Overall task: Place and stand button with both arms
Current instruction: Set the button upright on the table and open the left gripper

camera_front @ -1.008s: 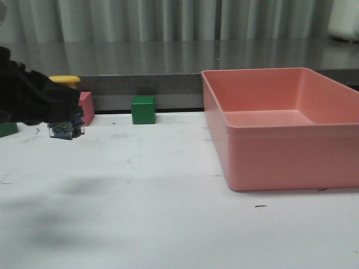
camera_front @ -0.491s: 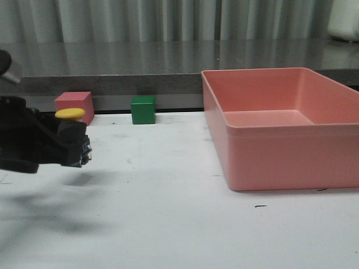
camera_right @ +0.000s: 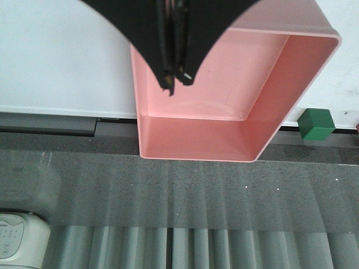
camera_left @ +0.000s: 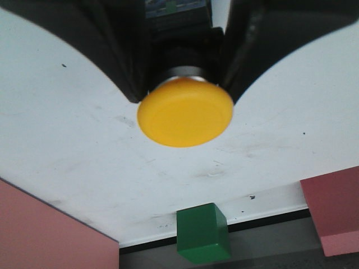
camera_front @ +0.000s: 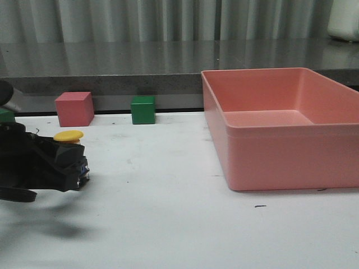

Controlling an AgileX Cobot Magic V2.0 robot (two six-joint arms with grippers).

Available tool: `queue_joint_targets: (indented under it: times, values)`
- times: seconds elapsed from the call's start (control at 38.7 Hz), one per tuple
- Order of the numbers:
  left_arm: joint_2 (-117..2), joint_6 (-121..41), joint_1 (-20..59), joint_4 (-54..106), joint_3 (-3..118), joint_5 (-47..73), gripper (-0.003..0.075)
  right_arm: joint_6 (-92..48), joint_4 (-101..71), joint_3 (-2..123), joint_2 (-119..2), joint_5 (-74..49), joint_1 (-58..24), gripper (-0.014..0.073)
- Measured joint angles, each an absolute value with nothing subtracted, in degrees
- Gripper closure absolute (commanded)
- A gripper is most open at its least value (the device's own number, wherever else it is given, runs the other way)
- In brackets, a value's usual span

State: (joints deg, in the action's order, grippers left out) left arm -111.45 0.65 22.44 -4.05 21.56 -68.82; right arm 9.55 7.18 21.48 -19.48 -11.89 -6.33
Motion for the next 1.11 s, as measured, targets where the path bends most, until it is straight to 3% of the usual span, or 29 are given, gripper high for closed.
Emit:
queue_joint_targets:
  times: [0.36,0.49,0.83,1.11]
  values:
    - [-111.49,0.65,22.44,-4.05,21.31,-68.46,0.0302,9.55,7.18,21.48,-19.48,-11.89,-6.33,0.0657]
    - [-110.94,0.65,22.44,-3.85,21.22,-67.38,0.0225,9.55,7.18,21.48,-19.48,-11.89,-6.33,0.0657]
    - [-100.33,0.65,22.44,-7.86,21.0,-65.44,0.0216,9.55,7.18,21.48,-19.48,-11.89,-6.33,0.0657]
    - [-79.74,10.46,22.44,-10.96,22.87,-38.4,0.0227,9.55,7.18,21.48,-19.48,-11.89,-6.33,0.0657]
